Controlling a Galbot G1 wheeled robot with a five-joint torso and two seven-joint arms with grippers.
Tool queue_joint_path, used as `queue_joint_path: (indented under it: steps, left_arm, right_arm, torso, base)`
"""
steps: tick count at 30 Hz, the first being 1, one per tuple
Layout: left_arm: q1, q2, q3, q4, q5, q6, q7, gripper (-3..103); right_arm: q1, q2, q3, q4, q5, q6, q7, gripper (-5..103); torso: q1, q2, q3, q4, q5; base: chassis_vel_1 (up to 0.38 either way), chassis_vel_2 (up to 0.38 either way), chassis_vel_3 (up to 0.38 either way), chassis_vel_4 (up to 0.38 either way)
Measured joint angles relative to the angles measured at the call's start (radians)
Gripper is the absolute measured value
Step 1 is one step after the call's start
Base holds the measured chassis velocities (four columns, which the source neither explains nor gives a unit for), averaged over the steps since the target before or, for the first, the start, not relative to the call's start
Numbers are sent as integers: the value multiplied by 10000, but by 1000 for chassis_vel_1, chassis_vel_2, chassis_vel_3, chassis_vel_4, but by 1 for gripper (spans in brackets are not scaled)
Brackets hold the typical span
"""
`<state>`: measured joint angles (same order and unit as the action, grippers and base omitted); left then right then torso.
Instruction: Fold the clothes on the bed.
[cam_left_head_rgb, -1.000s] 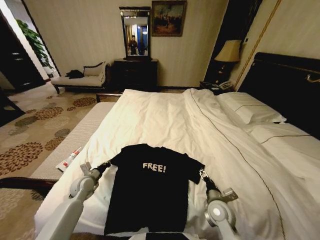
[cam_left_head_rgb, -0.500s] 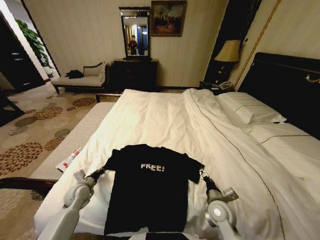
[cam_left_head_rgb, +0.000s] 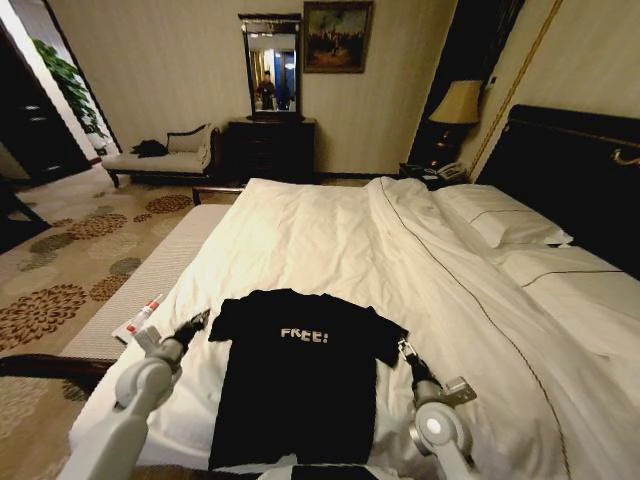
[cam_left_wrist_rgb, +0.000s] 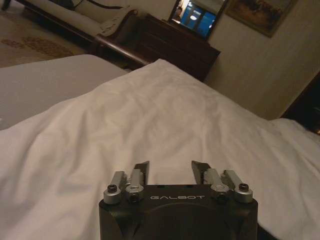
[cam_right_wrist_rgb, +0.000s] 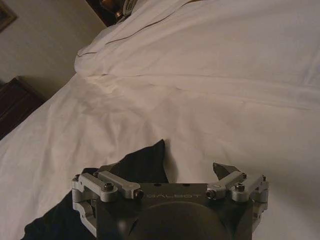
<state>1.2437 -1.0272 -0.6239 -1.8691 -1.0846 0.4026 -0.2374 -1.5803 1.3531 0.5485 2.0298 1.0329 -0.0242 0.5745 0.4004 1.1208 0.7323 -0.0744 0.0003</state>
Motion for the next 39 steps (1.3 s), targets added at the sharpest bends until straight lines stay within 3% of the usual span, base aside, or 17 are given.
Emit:
queue_joint_path:
  steps: [1,6,9,12,22,29,33,39]
  left_arm:
    - [-311,-15,153,315,-61,40,-27,55]
    - [-1412,-322,773,1939,-475,453,105,77]
    - [-1808,-482,955,2594,-619,686,198,82]
    - [-2341,-717,1119,3363,-888,940,251,97]
    - [-2742,-1319,1308,4268,-1060,1123,308,100]
    - [-2918,-1644,1130,4322,-1196,934,271,97]
    - [-3013,-1815,792,4201,-1674,886,131,100]
    - [-2837,-1715,670,4093,-1709,895,89,100]
  right_arm:
    - [0,8,9,-11,-1,0,9,100]
    - [-54,59,40,-78,-56,-13,91,100]
    - [-83,78,50,-96,-123,-28,140,100]
    - [-88,128,54,-103,-208,-49,206,100]
    - [-8,232,-56,-228,-379,-89,282,100]
    - [31,204,-86,-267,-380,-97,290,100]
    - [8,185,-93,-264,-380,-100,292,100]
    - [-12,150,-85,-242,-376,-100,292,100]
  torso:
    - [1,-1,0,0,-3]
    - [2,-1,2,0,-5]
    - [2,-1,2,1,-5]
    - [2,-1,2,1,-3]
    - [2,-1,1,3,-2]
    - [2,-1,1,1,-3]
    - [2,-1,1,1,-3]
    - [2,-2,1,3,-4]
  base:
    - [0,0,0,0]
    - [0,0,0,0]
    - [0,0,0,0]
    - [0,0,0,0]
    - [0,0,0,0]
    - [0,0,0,0]
    - [0,0,0,0]
    - [0,0,0,0]
